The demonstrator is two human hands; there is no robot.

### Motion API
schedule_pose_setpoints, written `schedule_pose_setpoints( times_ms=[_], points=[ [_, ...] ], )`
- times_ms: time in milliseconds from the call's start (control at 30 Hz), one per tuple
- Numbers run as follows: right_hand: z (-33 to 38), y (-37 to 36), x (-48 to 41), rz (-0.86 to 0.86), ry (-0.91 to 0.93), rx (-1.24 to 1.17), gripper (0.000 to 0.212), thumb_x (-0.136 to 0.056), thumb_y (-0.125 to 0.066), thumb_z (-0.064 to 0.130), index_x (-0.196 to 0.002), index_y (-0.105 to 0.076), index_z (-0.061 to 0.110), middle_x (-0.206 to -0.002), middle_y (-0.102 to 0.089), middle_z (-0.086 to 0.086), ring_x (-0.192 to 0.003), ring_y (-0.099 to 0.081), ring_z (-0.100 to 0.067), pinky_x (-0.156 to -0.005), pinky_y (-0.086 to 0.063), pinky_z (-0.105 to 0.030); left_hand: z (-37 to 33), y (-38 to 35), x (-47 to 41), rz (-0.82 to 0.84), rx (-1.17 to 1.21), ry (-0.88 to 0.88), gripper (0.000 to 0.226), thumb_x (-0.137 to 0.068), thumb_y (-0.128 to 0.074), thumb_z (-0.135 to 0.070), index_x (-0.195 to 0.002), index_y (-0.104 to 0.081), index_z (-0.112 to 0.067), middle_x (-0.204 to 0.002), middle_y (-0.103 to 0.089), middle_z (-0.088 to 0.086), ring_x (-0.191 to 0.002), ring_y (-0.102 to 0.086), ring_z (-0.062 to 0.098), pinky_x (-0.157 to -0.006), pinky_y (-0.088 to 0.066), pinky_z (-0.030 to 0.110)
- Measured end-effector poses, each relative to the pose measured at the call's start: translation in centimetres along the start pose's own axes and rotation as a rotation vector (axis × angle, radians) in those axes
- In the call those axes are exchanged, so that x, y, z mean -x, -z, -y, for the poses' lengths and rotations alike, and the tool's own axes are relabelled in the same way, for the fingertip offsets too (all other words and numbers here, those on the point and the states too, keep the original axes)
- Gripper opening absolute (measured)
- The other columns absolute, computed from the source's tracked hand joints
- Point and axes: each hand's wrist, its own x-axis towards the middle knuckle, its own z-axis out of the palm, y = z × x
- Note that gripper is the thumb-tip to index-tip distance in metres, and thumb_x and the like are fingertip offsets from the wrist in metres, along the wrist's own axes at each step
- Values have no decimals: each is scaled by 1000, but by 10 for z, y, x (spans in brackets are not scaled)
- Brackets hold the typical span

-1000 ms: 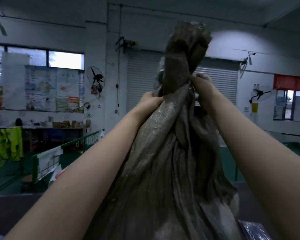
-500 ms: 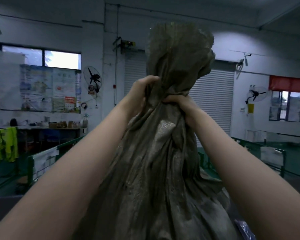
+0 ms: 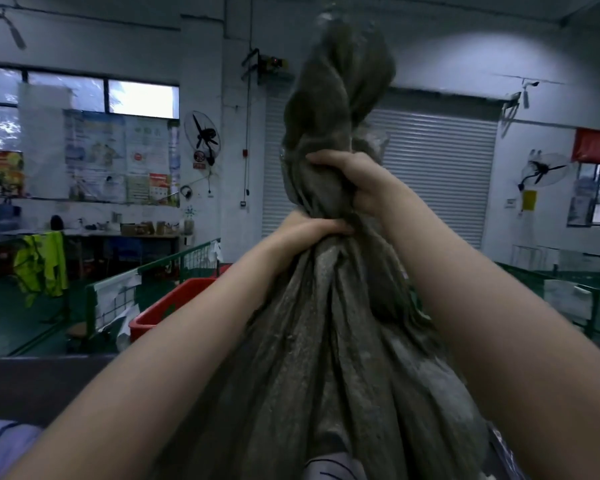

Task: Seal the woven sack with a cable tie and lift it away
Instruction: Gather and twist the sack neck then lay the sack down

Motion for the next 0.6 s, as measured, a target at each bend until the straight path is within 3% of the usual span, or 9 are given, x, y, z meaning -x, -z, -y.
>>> schedule_pose_setpoints(
  times_ms=[100, 200, 333, 400, 467, 533, 567, 600],
  points=[
    [3, 21, 12, 149, 9, 187, 46, -78, -72, 24, -120, -60, 9, -110, -71, -5, -98, -70, -17, -82, -57, -29, 9, 7, -9, -179, 41, 83, 50, -69, -74, -12, -116, -59, -7, -117, -66, 10, -100, -62, 25, -89, -53, 33],
    [-16, 41, 18, 45, 15, 347, 70, -68, -76, 45, -126, -54, 14, -119, -68, -5, -108, -66, -20, -85, -53, -30, 10, 7, -15, -226, 66, 84, 57, -72, -72, -10, -125, -52, -5, -119, -62, 9, -105, -60, 27, -90, -50, 30],
    [-59, 60, 30, -72, -25, 184, 104, -57, -78, 55, -141, -39, 9, -132, -58, -6, -113, -60, -20, -81, -51, -27, 11, 3, -21, -319, 166, 121, 66, -66, -75, -5, -127, -50, 1, -121, -61, 10, -109, -60, 28, -93, -51, 30],
    [-82, 62, 44, -104, -64, 132, 104, -65, -75, 53, -145, -27, 8, -133, -49, 3, -109, -56, -13, -79, -47, -21, 14, 4, -25, -365, 232, 131, 63, -61, -75, 0, -121, -55, 4, -117, -63, 13, -103, -63, 29, -87, -54, 32],
    [-107, 59, 52, -53, -164, 95, 114, -55, -79, 58, -146, -27, 12, -135, -52, 2, -111, -58, -15, -95, -48, -32, 16, 5, -28, -332, 253, 188, 53, -58, -72, -2, -109, -60, 7, -108, -66, 18, -91, -65, 31, -73, -55, 31],
    [-121, 45, 59, 93, -328, 81, 105, -51, -81, 55, -139, -41, 13, -127, -62, -6, -112, -62, -22, -101, -46, -39, 15, 1, -26, -236, 233, 231, 16, -70, -65, -3, -83, -61, 5, -85, -63, 16, -71, -59, 27, -63, -48, 27],
    [-124, 37, 63, 161, -382, 83, 84, -60, -79, 47, -131, -50, 12, -117, -67, -6, -106, -65, -22, -95, -49, -37, 14, -3, -23, -191, 231, 244, 8, -75, -62, -2, -79, -60, 4, -80, -62, 15, -67, -57, 24, -62, -47, 26],
    [-124, 28, 65, 202, -400, 66, 62, -69, -76, 37, -122, -58, 12, -107, -71, -5, -98, -67, -21, -88, -52, -34, 15, -4, -22, -163, 254, 227, 14, -74, -63, -2, -85, -63, 5, -82, -64, 15, -68, -60, 24, -63, -50, 27]
  ],
)
